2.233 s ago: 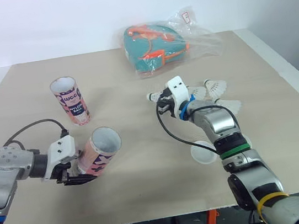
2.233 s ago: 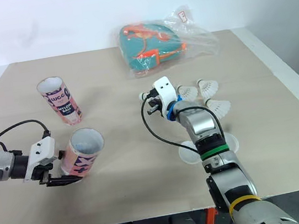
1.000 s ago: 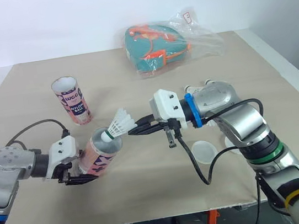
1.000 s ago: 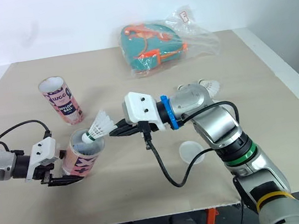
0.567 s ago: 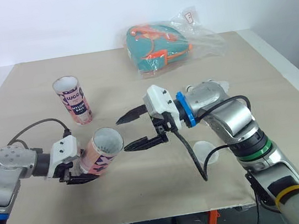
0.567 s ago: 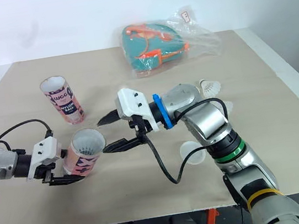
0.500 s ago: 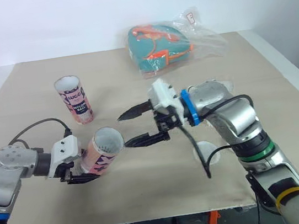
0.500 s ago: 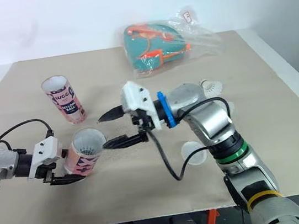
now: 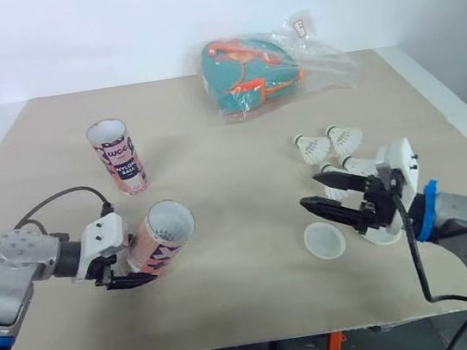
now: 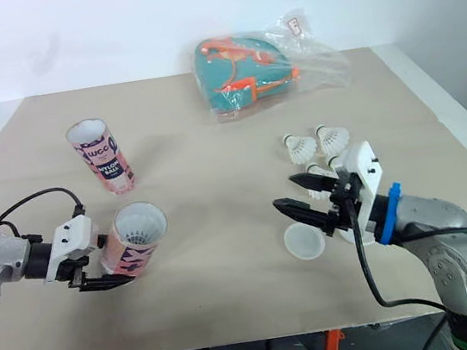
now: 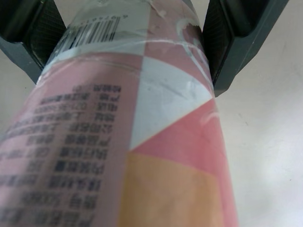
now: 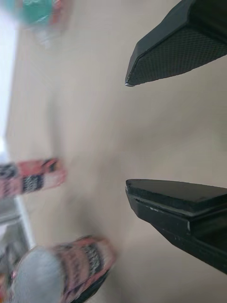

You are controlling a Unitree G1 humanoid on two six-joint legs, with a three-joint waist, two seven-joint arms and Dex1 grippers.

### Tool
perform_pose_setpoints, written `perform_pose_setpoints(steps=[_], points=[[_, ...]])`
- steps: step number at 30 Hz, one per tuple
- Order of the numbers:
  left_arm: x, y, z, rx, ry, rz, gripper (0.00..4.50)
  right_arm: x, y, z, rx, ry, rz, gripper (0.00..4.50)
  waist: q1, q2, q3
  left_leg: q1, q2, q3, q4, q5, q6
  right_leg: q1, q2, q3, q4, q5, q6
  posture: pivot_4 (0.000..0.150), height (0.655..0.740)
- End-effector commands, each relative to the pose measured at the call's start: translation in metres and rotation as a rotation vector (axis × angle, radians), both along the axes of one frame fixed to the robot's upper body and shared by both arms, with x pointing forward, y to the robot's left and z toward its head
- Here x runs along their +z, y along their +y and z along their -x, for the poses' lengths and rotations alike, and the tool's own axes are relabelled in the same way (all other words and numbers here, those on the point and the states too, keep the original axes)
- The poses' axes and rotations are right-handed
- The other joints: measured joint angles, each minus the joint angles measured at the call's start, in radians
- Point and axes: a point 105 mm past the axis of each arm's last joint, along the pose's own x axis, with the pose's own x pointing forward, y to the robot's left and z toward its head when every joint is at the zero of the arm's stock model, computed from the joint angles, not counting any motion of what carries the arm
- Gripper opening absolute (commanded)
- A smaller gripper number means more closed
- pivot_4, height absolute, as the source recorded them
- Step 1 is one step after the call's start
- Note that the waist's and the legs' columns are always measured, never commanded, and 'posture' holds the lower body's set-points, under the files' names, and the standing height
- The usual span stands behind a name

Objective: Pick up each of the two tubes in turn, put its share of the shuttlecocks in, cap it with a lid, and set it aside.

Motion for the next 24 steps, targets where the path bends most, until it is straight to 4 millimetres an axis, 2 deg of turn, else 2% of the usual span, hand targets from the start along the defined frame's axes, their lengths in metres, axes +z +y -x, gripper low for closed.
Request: perform_pose_setpoints(steps=[1, 7, 10, 16, 24], points=[[-0.015, -0.007, 0.005, -0.043, 0.066, -0.006, 3.44, 0.0, -0.013, -0.002, -0.079, -0.028, 0.055, 3.38, -0.001, 0.0, 0.0, 0.0, 0.0, 0.001, 0.0, 0.0, 0.0, 0.0, 0.0, 0.0, 0.0, 0.0, 0.0, 0.15, 0.7387], [-0.015, -0.008, 0.004, -0.046, 0.066, -0.005, 3.44, -0.026, -0.024, -0.019, -0.2, 0.015, 0.111, 3.38, -0.001, 0.0, 0.0, 0.0, 0.0, 0.006, 0.002, 0.0, 0.0, 0.0, -0.002, 0.003, 0.0, 0.001, 0.002, 0.15, 0.7387], [-0.016, -0.008, 0.004, -0.046, 0.07, -0.005, 3.44, -0.027, -0.025, -0.025, -0.232, 0.016, 0.099, 3.38, -0.001, 0.0, 0.0, 0.0, 0.0, 0.009, 0.002, 0.0, 0.0, 0.0, -0.003, 0.004, 0.0, 0.001, 0.003, 0.15, 0.7387], [-0.016, -0.008, 0.004, -0.04, 0.069, -0.005, 3.44, -0.028, -0.04, -0.046, -0.35, 0.01, 0.111, 3.38, 0.0, 0.0, 0.0, 0.0, -0.001, 0.011, 0.002, 0.0, 0.0, 0.0, -0.003, 0.008, 0.0, 0.0, 0.005, 0.15, 0.7387], [-0.017, -0.008, 0.004, -0.042, 0.07, 0.0, 3.44, -0.03, -0.038, -0.05, -0.369, 0.026, 0.106, 3.38, 0.0, 0.0, 0.0, 0.0, -0.001, 0.011, 0.002, 0.0, 0.0, 0.0, -0.003, 0.009, 0.0, 0.0, 0.006, 0.15, 0.7387]])
